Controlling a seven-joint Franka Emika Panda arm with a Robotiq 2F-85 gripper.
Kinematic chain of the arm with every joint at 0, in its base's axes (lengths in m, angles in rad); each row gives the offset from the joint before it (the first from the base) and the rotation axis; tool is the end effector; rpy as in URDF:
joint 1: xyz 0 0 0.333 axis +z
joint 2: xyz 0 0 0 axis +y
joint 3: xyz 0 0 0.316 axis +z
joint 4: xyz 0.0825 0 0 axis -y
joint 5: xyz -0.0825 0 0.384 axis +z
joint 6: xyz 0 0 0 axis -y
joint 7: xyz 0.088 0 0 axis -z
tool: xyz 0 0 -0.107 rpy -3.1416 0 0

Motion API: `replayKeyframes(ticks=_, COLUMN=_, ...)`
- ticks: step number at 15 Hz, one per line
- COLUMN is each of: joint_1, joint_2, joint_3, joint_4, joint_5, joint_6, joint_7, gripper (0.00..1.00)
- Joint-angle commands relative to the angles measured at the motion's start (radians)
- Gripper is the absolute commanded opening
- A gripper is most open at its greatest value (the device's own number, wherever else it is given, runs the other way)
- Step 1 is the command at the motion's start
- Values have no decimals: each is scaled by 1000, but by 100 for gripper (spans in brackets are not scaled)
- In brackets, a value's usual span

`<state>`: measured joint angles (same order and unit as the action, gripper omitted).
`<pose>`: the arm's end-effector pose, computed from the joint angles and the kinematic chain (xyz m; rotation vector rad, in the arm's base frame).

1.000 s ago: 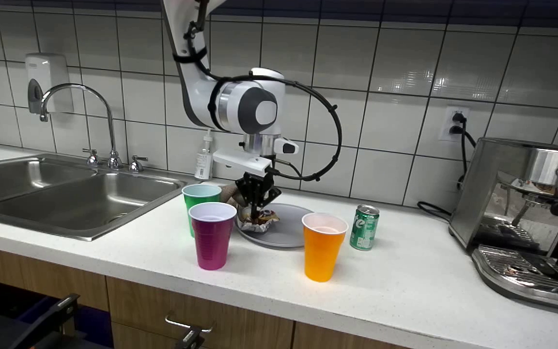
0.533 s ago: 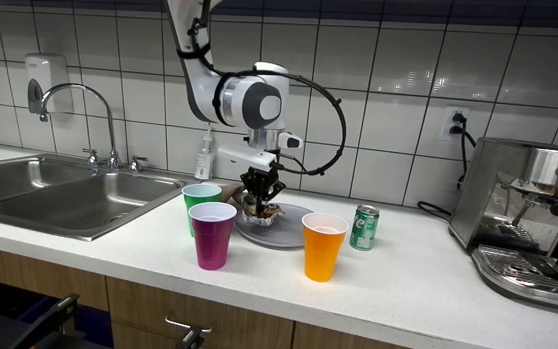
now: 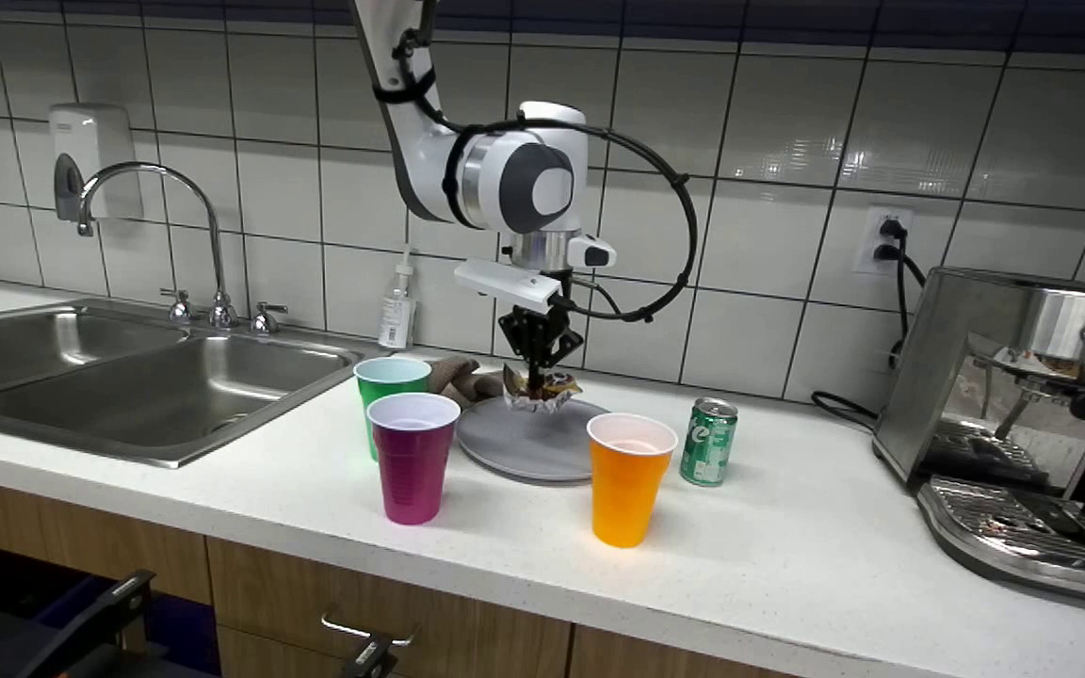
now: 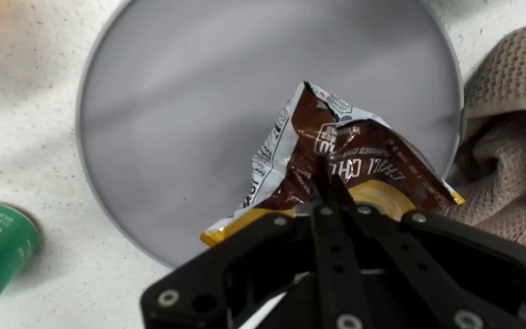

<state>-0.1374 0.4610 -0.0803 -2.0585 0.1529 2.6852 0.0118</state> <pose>0.5944 -0.1352 0.2251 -3.0565 0.5400 -0.2680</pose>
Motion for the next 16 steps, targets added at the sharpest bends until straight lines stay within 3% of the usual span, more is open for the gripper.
replayKeyframes(ticks=1, joint_1=-18, joint_2=39, joint_3=-10, joint_4=91, joint_5=13, joint_6=-32, joint_7=48, gripper=0)
replayKeyframes(ticks=16, joint_1=-63, joint_2=258, joint_3=-96, joint_4=426, joint_5=18, joint_6=-86, joint_7=233, gripper=0)
